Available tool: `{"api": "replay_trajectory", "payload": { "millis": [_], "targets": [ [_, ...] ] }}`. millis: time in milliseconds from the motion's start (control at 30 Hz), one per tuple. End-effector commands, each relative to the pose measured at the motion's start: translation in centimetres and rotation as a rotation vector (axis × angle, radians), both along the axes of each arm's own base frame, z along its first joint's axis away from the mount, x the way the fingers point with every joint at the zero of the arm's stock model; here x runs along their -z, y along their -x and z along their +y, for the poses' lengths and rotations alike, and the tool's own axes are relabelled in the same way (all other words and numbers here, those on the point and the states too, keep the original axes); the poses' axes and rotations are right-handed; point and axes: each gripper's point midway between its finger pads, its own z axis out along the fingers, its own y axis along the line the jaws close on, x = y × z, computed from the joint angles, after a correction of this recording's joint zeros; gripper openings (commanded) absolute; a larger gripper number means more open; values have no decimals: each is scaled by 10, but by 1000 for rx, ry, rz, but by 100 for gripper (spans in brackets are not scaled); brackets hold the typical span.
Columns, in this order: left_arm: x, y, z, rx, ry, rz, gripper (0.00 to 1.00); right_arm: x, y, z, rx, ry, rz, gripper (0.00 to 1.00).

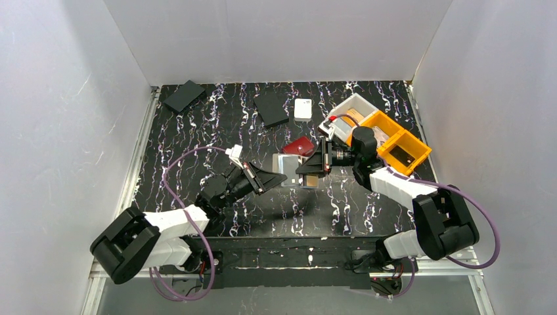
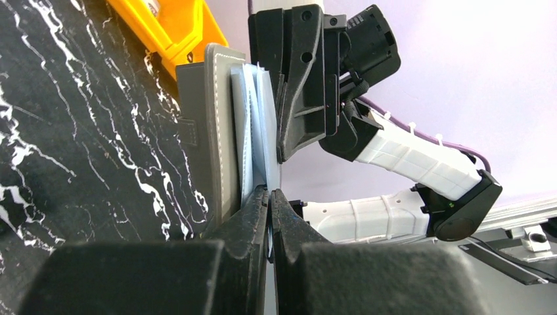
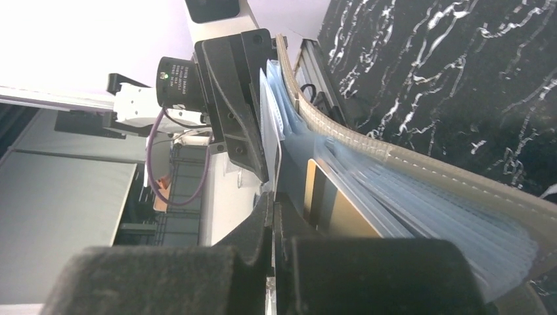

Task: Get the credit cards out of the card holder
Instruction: Remove the credit card from the card holder.

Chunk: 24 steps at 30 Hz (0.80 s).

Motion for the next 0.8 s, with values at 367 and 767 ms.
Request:
{"api": "replay_trajectory", "payload": {
  "millis": [367,767],
  "targets": [
    [72,-27,24,-129,-83,118,0,100,-29,-17,140,231,42,1],
    [105,-42,33,-144,-128,191,0,145,-29,-29,182,360,82,1]
  ]
}}
